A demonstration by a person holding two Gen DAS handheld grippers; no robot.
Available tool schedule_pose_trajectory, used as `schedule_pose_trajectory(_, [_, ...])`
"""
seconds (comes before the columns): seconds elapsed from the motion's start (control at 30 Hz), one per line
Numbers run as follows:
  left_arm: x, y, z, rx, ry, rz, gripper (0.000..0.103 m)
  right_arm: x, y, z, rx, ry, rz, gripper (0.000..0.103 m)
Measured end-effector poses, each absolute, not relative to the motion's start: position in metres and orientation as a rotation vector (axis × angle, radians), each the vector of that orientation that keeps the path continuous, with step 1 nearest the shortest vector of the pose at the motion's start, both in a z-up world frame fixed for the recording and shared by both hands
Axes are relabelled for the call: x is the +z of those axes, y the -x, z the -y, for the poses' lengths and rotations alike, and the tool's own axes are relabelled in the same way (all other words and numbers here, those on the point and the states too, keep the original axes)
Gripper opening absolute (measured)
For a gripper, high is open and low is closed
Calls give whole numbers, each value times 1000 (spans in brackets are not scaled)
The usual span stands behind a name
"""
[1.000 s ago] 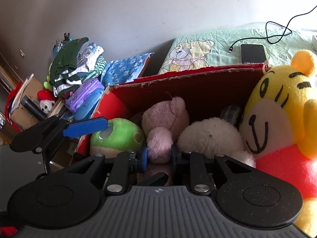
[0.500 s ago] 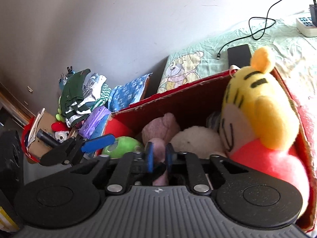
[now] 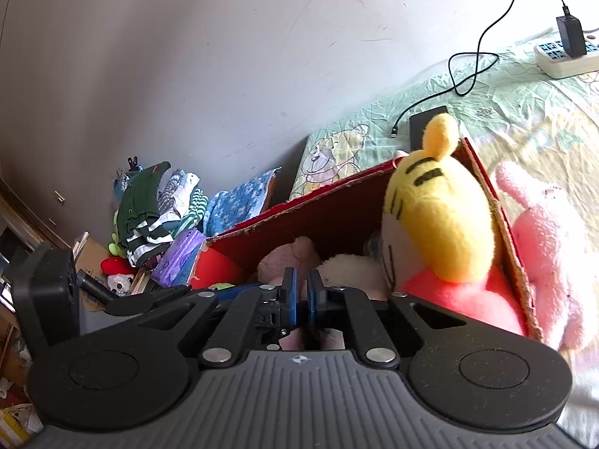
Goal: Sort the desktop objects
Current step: 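Lower the pink bear into the box beside the white bunny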
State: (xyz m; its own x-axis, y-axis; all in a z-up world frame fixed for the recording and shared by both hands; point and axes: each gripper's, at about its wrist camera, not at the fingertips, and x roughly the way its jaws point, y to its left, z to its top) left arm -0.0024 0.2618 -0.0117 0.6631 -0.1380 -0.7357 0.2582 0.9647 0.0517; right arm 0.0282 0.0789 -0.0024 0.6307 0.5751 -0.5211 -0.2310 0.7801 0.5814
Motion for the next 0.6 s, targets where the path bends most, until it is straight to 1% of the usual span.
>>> schedule_pose_trajectory(0.23, [-10,5,-265,-220,-145,-824,61,-1,-18,-72,498,-482,-722,7])
schedule_pose_trajectory(0.3, [-10,5,-263,-209,-146,-825,61,-1,-14,-72,491,-468,-711,10])
schedule_pose_trajectory(0.37, [-11,4,-260,-193,-151,-824,62,-2,-11,-74,478,-452,-708,11])
schedule_pose_trajectory(0.6, [-12,4,-258,-151,-119,-829,63,-5,3,-86,437,-326,-701,14])
